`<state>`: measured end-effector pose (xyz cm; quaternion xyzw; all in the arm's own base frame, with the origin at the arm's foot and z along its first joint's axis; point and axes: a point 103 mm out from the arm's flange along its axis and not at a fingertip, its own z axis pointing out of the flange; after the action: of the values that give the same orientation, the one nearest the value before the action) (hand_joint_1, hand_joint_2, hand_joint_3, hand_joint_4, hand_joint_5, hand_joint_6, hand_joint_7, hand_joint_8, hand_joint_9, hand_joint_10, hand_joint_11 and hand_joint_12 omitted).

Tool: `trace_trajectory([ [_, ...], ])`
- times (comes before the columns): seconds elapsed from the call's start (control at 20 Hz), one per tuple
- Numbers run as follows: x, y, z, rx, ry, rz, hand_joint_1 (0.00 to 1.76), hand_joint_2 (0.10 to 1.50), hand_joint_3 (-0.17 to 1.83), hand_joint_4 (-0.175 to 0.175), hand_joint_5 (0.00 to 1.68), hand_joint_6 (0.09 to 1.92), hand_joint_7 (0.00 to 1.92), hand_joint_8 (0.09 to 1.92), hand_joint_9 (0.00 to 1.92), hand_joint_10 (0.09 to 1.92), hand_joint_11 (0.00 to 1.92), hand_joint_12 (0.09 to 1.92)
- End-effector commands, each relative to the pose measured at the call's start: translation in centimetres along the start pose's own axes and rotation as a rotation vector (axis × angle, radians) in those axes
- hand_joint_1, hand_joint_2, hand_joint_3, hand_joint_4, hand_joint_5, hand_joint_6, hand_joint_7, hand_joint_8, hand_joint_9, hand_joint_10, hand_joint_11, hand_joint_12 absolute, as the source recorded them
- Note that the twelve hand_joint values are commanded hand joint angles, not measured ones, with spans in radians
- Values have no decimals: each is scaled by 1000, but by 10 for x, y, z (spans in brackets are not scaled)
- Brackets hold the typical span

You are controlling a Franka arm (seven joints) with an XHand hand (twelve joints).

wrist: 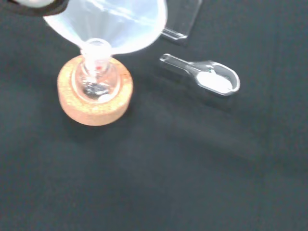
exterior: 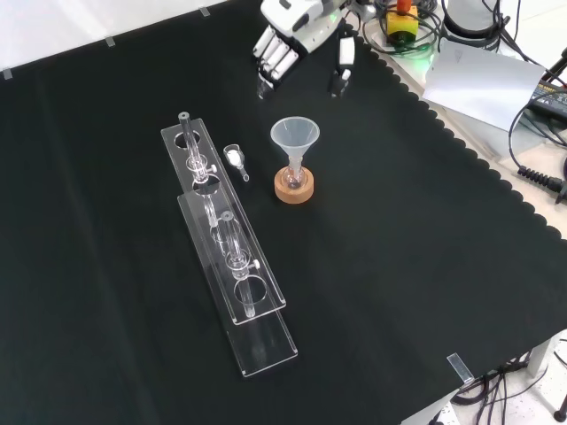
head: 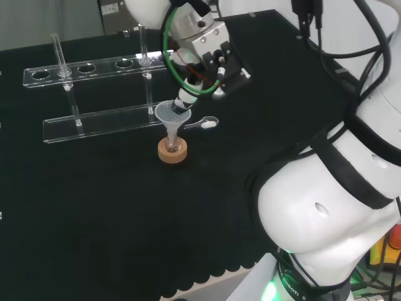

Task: Pick up the weighing funnel.

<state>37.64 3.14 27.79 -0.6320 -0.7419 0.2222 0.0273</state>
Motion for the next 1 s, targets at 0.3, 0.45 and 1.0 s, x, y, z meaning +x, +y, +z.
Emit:
trace_trajectory([
  [0.3, -70, -20, 27, -17, 83, 100, 685, 687, 433, -53, 243, 87, 277, 708, 549, 638, 372, 1357],
  [0.45, -84, -10, 37, -29, 89, 115, 704, 687, 446, -53, 309, 87, 353, 700, 617, 610, 404, 1345],
  [1.0, -108, 54, 80, -44, 115, 101, 772, 684, 501, -54, 505, 87, 564, 707, 792, 549, 507, 1295],
])
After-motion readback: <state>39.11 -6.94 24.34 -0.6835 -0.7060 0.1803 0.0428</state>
